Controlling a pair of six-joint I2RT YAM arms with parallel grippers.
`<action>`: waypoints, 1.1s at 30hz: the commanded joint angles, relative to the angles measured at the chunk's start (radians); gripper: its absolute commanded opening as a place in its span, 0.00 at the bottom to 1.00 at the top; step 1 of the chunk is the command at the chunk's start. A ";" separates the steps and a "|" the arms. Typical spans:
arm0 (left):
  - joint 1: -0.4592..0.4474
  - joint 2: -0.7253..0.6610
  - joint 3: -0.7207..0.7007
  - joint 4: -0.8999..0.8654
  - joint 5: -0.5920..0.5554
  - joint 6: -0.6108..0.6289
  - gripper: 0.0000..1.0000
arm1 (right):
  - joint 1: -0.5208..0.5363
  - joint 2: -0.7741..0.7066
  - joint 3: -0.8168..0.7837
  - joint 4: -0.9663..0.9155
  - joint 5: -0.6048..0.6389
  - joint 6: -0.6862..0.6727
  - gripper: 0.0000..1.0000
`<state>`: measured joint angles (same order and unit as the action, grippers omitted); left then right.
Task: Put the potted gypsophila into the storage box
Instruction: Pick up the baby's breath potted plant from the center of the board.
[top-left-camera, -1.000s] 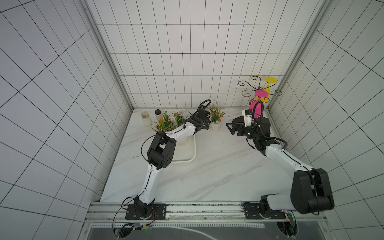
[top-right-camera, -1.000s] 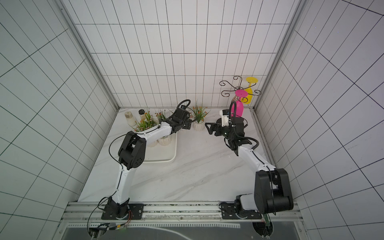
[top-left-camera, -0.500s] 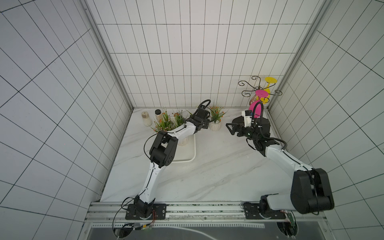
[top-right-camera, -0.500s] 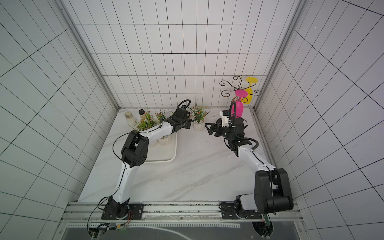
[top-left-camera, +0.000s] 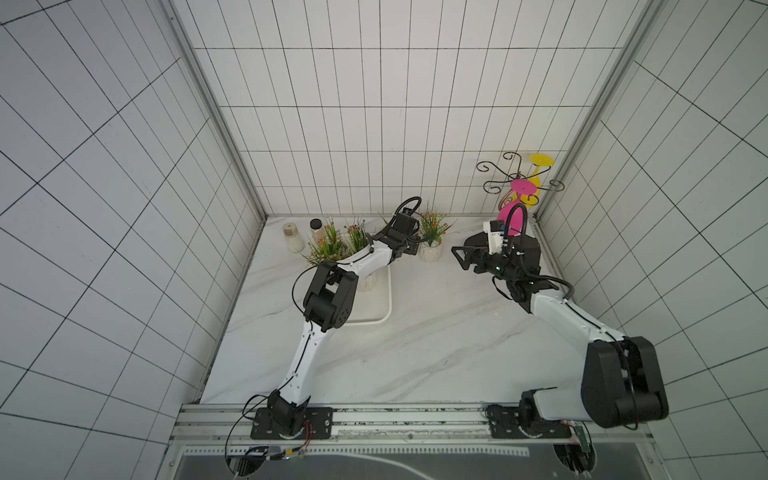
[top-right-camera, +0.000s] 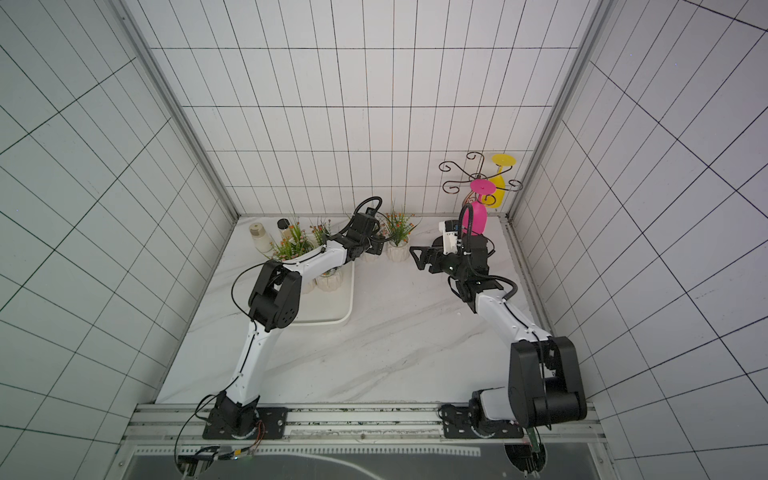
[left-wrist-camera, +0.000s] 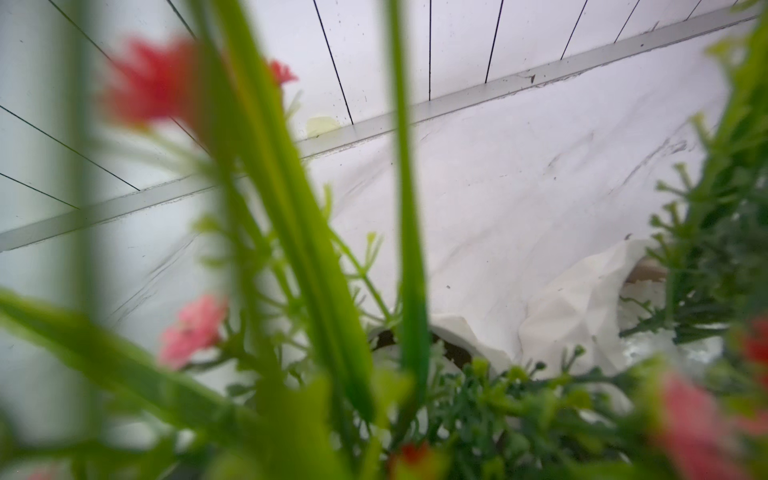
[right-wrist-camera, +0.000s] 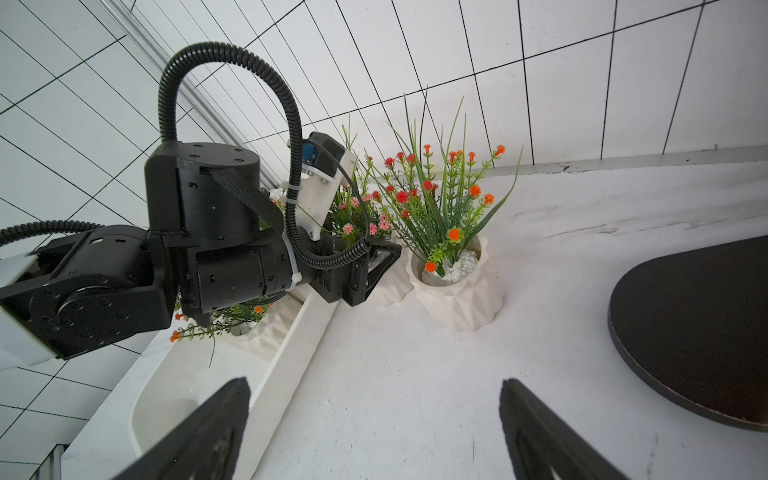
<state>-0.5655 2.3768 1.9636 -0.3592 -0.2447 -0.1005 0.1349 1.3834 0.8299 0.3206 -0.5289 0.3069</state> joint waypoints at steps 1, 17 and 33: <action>0.004 0.036 0.028 -0.016 0.028 0.018 0.86 | -0.014 -0.010 -0.055 0.023 -0.017 0.000 0.95; 0.006 -0.071 -0.061 0.031 0.133 0.019 0.63 | -0.025 -0.012 -0.071 0.031 -0.022 -0.001 0.95; 0.004 -0.261 -0.225 0.081 0.183 0.007 0.56 | -0.031 -0.034 -0.107 0.035 -0.051 -0.011 0.95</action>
<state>-0.5564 2.2158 1.7592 -0.3553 -0.0891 -0.0891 0.1154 1.3811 0.7742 0.3370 -0.5549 0.3061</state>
